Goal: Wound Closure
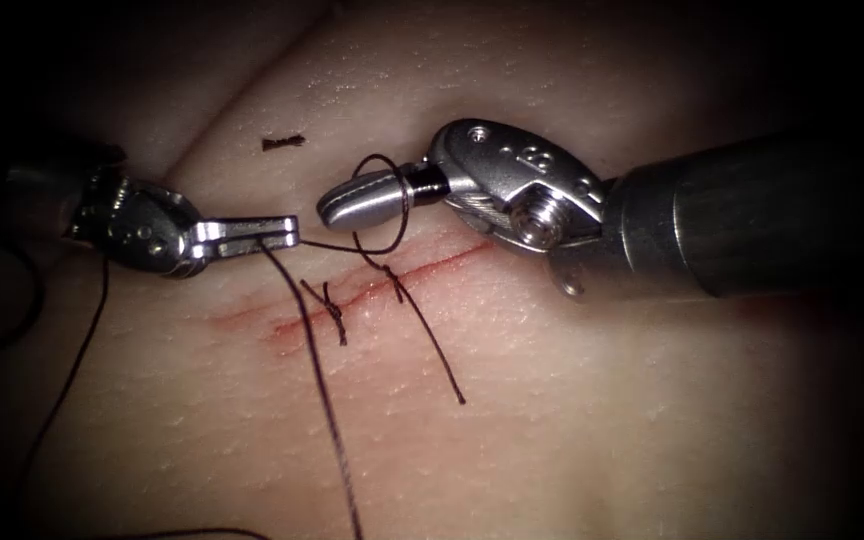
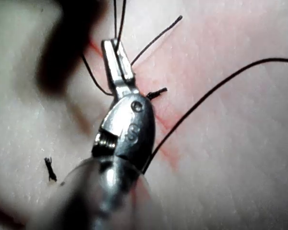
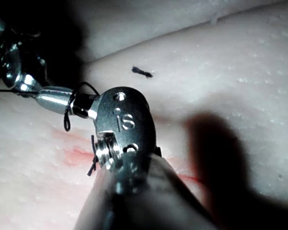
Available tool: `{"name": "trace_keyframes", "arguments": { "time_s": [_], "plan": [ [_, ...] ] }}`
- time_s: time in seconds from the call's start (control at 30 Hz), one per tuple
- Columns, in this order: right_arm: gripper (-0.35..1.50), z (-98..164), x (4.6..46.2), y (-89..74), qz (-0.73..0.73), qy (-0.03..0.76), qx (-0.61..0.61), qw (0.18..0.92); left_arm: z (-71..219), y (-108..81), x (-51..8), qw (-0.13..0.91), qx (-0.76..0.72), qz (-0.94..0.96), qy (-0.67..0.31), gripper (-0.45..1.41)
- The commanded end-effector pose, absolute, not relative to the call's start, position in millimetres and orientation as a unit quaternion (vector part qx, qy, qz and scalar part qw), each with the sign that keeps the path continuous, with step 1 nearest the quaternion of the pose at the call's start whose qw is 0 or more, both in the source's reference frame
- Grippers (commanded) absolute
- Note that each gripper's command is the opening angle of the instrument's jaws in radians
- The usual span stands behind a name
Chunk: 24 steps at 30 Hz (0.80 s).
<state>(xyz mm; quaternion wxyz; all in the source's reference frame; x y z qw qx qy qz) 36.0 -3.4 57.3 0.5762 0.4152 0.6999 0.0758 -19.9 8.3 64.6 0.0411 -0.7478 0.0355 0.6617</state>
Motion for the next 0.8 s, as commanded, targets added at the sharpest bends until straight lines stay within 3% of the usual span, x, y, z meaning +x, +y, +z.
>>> {"name": "trace_keyframes", "arguments": {
  "time_s": [0.03, 0.4, 0.7, 0.77, 0.8],
  "plan": [
    [-0.35, 58.2, 36.7, -4.2, 0.065, 0.701, 0.416, 0.575, 64.9, 7.9, -20.6, 0.041, -0.75, 0.66, 0.033, -0.45],
    [-0.35, 58.2, 36.4, -5.4, -0.034, 0.677, 0.454, 0.579, 65.1, 9.5, -21.2, 0.041, -0.749, 0.661, 0.024, -0.45],
    [-0.35, 59.1, 37.3, -7.6, -0.192, 0.549, 0.485, 0.654, 64.8, 9.1, -22.4, 0.035, -0.747, 0.663, 0.02, -0.45],
    [-0.08, 59.2, 37.4, -8.0, -0.217, 0.527, 0.485, 0.664, 64.8, 9.0, -22.6, 0.034, -0.746, 0.665, 0.019, -0.45],
    [-0.06, 59.3, 37.5, -8.2, -0.228, 0.517, 0.485, 0.667, 64.8, 8.9, -22.6, 0.034, -0.746, 0.665, 0.019, -0.45]
  ]
}}
